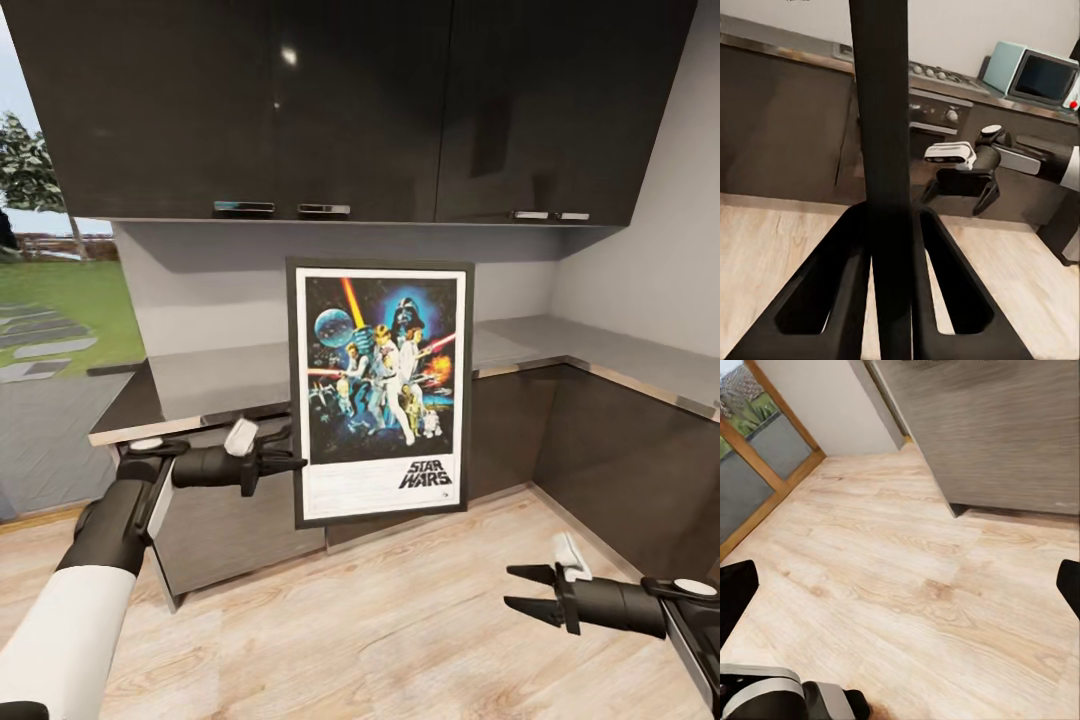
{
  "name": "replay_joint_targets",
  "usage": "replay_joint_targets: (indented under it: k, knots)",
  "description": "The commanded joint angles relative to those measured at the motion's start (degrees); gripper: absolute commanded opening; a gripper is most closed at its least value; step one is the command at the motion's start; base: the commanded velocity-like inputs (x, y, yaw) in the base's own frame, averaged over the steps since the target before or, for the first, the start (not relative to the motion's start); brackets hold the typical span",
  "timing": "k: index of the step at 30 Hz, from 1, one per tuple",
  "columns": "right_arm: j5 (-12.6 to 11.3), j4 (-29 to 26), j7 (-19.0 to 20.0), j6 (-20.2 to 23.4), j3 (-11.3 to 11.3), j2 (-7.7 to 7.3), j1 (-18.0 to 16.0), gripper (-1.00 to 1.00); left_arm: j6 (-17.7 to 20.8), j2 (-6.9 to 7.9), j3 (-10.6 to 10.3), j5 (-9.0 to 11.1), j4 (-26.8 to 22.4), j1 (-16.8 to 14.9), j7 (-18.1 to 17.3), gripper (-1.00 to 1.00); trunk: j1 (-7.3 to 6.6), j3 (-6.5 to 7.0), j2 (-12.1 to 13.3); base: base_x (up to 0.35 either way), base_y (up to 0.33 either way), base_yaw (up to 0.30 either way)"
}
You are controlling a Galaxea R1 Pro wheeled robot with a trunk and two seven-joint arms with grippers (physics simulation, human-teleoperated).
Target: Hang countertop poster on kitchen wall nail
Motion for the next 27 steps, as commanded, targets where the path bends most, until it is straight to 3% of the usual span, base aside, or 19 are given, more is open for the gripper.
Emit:
replay_joint_targets:
  k: [1, 8, 13, 15, 22, 27]
  knots:
    - [-0.11, 0.03, 0.53, 0.66, -0.01, -0.03, -0.19, 1.00, -0.59, 0.04, 0.00, -0.18, 0.19, -0.04, -0.29, -1.00, 0.00, -0.06, -0.04, 0.000, 0.000, 0.000]
    - [0.05, 2.97, 0.58, 0.73, -0.05, -0.21, -1.56, 1.00, -2.75, 0.10, -1.06, -0.12, 2.15, -0.03, -0.29, -1.00, 0.00, -0.06, -0.04, 0.000, 0.000, 0.000]
    - [0.21, 7.14, -1.19, 0.59, -0.05, -0.29, -3.60, 1.00, -4.87, 0.06, -5.61, 0.00, 2.70, -0.03, -0.29, -1.00, 0.00, -0.06, -0.04, 0.000, 0.000, 0.000]
    - [0.24, 8.57, -4.09, 0.53, -0.05, -0.32, -4.23, 1.00, -5.59, 0.03, -7.78, 0.09, 2.82, -0.03, -0.29, -1.00, 0.00, -0.06, -0.04, 0.000, 0.000, 0.000]
    - [0.26, 9.16, -6.02, 0.47, -0.05, -0.29, -4.55, 1.00, -6.05, 0.02, -8.98, 0.17, 2.84, -0.03, -0.29, -1.00, 0.00, -0.06, -0.04, 0.000, 0.000, 0.000]
    - [0.26, 9.30, -7.12, 0.47, -0.05, -0.32, -4.61, 1.00, -7.02, 0.00, -11.65, 0.33, 2.76, -0.03, -0.29, -1.00, 0.00, -0.06, -0.04, 0.000, 0.000, 0.000]
